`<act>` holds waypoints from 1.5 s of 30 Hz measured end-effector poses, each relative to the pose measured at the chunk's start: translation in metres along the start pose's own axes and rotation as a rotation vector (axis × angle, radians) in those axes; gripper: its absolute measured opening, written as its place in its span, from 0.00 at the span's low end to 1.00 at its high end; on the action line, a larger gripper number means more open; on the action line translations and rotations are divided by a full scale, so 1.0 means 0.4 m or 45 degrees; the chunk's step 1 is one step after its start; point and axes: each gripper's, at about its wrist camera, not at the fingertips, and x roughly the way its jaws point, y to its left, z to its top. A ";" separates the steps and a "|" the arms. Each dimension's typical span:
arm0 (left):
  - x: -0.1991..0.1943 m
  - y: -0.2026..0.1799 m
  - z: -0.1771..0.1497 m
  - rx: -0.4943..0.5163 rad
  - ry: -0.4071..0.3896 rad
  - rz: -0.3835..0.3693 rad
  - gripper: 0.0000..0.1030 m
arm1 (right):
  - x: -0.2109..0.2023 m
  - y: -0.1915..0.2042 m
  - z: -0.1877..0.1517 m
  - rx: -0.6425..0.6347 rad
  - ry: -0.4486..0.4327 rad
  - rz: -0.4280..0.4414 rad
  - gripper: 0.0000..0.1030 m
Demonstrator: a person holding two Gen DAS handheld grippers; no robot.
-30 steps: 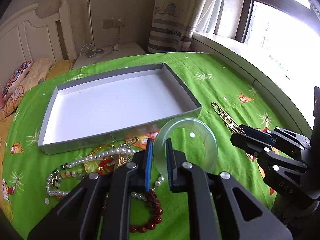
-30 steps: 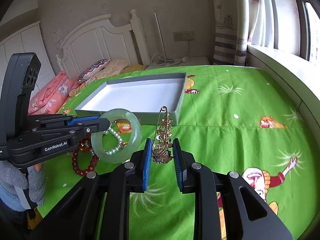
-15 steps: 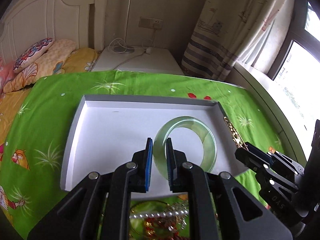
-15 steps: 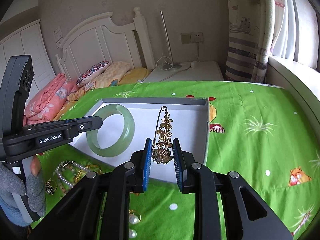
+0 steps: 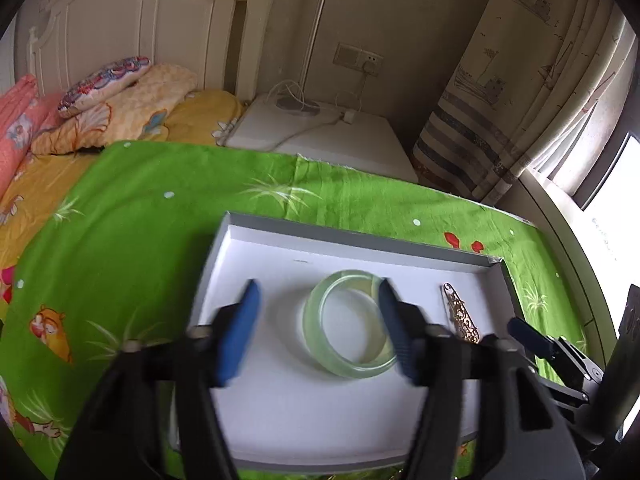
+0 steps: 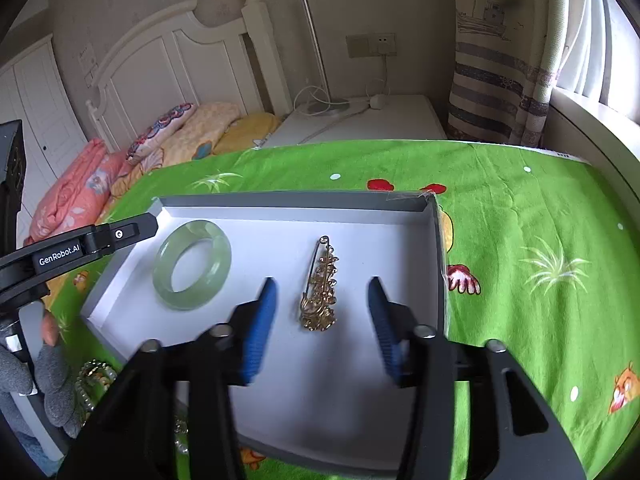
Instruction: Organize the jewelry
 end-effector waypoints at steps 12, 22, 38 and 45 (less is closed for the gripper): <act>-0.252 0.080 -0.218 -0.007 -0.089 0.065 0.94 | -0.184 0.035 -0.154 0.013 -0.101 0.233 0.62; -0.254 0.153 -0.376 -0.039 0.017 -0.021 0.94 | -0.116 0.060 -0.190 -0.021 0.120 0.163 0.29; -0.302 0.174 -0.383 -0.116 -0.106 -0.128 0.97 | -0.093 0.155 -0.218 -0.309 0.276 0.397 0.31; -0.304 0.174 -0.382 -0.120 -0.109 -0.133 0.97 | -0.110 0.167 -0.235 -0.302 0.275 0.408 0.31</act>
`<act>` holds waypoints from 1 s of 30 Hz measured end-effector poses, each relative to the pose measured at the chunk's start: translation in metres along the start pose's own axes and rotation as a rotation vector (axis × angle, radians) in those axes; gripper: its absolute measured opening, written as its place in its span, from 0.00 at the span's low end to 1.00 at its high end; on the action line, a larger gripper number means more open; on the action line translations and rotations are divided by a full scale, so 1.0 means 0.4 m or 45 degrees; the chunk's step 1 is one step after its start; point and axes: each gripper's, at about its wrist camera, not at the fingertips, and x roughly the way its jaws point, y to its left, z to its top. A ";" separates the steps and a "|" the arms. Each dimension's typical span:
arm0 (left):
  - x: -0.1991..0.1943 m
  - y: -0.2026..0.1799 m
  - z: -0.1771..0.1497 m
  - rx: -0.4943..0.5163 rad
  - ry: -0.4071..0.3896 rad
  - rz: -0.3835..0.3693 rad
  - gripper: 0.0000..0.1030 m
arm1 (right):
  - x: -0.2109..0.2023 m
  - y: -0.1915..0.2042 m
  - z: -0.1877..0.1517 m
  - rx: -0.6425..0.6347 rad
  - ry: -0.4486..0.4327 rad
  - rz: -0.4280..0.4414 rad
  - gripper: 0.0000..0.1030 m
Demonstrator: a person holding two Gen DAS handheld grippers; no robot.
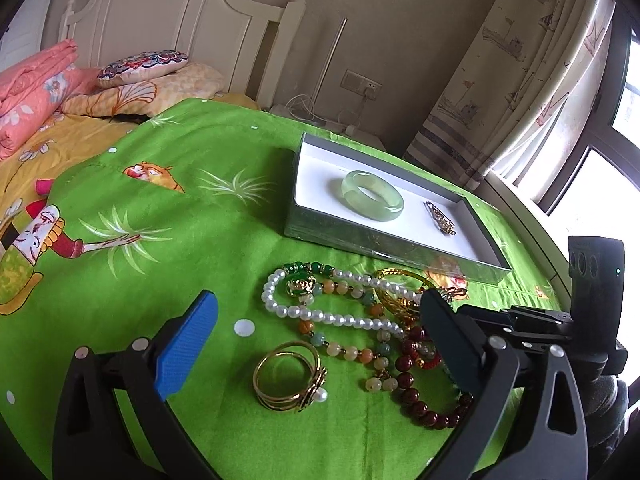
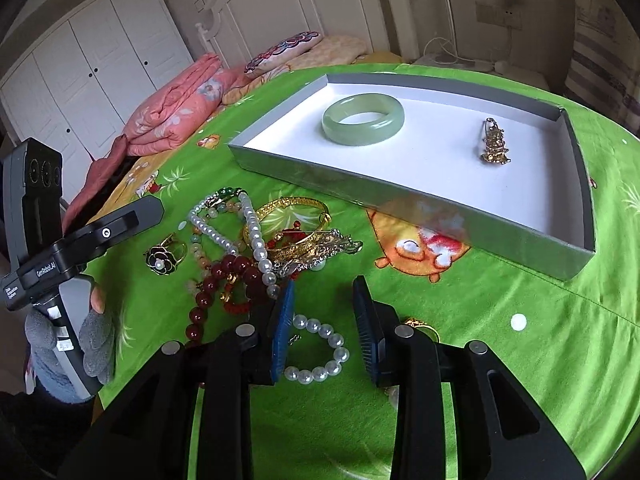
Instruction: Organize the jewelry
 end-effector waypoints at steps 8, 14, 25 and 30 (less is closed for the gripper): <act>0.000 -0.001 0.001 -0.008 -0.003 -0.004 0.97 | 0.015 -0.008 0.020 0.141 -0.004 0.073 0.31; -0.001 -0.001 0.001 -0.009 -0.004 -0.006 0.97 | 0.012 -0.037 0.012 0.257 -0.006 0.211 0.31; -0.002 -0.001 0.000 -0.013 -0.008 -0.011 0.97 | 0.023 -0.056 0.025 0.367 -0.047 0.193 0.11; -0.004 -0.002 0.000 -0.015 -0.010 -0.013 0.97 | -0.030 -0.042 0.020 0.294 -0.191 0.067 0.05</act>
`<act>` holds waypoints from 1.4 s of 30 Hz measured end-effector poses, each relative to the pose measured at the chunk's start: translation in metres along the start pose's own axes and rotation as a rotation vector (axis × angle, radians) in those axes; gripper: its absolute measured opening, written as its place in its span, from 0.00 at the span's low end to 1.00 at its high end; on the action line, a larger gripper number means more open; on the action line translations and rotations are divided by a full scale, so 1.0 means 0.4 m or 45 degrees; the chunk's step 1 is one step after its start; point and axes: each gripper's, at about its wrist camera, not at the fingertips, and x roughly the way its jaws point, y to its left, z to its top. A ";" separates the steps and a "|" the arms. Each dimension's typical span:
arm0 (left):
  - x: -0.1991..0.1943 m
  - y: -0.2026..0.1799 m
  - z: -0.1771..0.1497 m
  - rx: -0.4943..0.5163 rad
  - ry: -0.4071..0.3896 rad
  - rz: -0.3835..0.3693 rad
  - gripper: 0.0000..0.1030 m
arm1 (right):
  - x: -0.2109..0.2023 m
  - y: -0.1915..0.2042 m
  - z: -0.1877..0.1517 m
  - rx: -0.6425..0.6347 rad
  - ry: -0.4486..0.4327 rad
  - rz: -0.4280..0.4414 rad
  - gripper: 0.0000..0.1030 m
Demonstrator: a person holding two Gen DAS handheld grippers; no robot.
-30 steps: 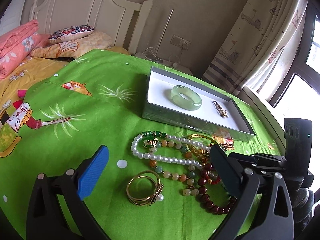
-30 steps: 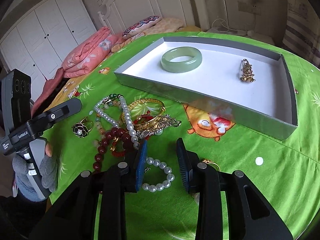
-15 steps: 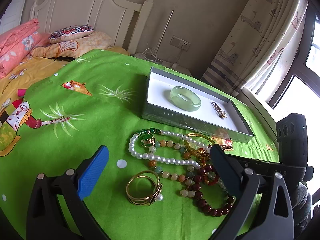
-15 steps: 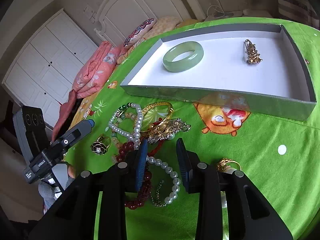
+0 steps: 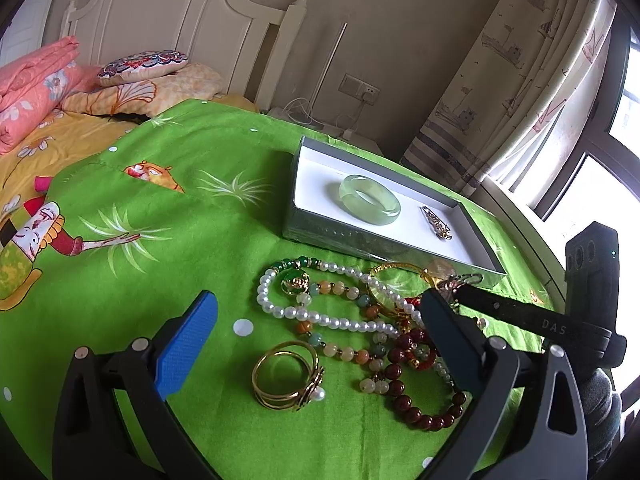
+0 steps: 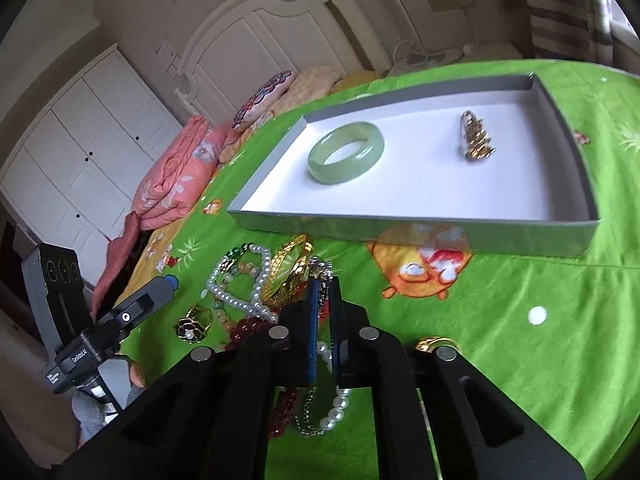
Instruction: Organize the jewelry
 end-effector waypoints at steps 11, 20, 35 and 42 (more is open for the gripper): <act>0.001 -0.005 0.004 -0.003 -0.004 -0.004 0.97 | -0.131 0.043 -0.034 -0.633 -0.175 -0.899 0.05; -0.002 0.000 0.003 -0.008 -0.005 -0.006 0.97 | -0.135 0.000 -0.083 -0.604 0.013 -0.524 0.40; 0.005 0.000 0.003 -0.007 -0.001 -0.012 0.97 | -0.108 -0.089 -0.055 -0.404 0.109 -0.384 0.59; 0.002 0.001 0.001 -0.007 -0.002 -0.012 0.97 | -0.052 -0.038 -0.056 -0.500 0.170 -0.454 0.58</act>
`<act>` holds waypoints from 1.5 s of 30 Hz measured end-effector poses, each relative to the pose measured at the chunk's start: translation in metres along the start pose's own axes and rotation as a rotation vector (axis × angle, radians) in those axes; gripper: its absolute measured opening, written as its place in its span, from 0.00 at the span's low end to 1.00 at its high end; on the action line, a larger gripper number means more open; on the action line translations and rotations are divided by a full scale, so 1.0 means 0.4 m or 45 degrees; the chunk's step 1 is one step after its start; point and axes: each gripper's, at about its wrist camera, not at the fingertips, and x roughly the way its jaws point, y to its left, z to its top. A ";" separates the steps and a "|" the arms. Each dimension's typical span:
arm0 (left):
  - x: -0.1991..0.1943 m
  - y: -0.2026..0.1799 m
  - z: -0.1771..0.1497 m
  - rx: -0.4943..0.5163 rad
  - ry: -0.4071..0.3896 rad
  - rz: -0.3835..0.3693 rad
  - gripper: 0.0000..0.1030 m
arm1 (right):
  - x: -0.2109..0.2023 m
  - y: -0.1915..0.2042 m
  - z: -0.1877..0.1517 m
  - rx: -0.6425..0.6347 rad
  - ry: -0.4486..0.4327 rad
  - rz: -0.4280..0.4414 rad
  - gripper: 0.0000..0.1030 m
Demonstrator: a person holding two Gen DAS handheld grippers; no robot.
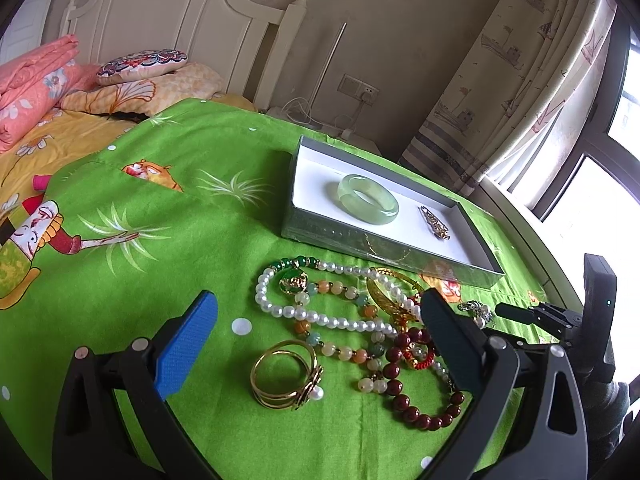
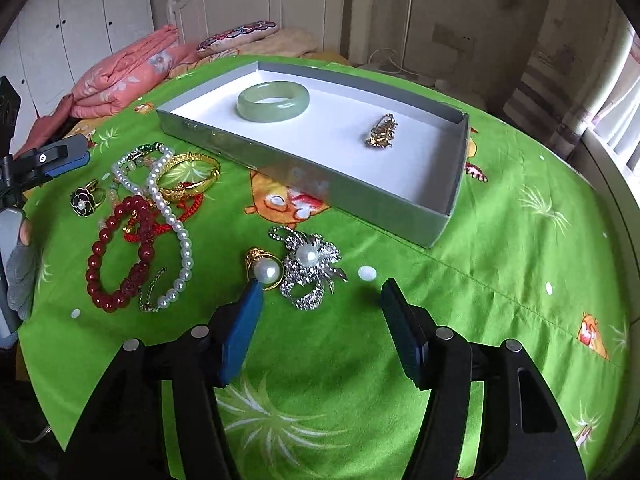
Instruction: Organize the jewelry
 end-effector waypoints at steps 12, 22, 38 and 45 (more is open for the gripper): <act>0.005 -0.001 -0.001 0.006 0.008 -0.002 0.97 | 0.014 0.001 0.017 0.010 -0.005 0.066 0.45; 0.020 0.007 -0.001 -0.029 0.060 -0.049 0.97 | -0.005 -0.016 -0.001 0.078 -0.044 0.027 0.34; -0.010 -0.144 -0.093 0.192 0.181 -0.143 0.96 | -0.131 -0.098 -0.080 0.299 -0.277 0.055 0.34; -0.025 -0.288 -0.147 0.527 0.149 -0.134 0.89 | -0.135 -0.093 -0.085 0.299 -0.280 0.064 0.34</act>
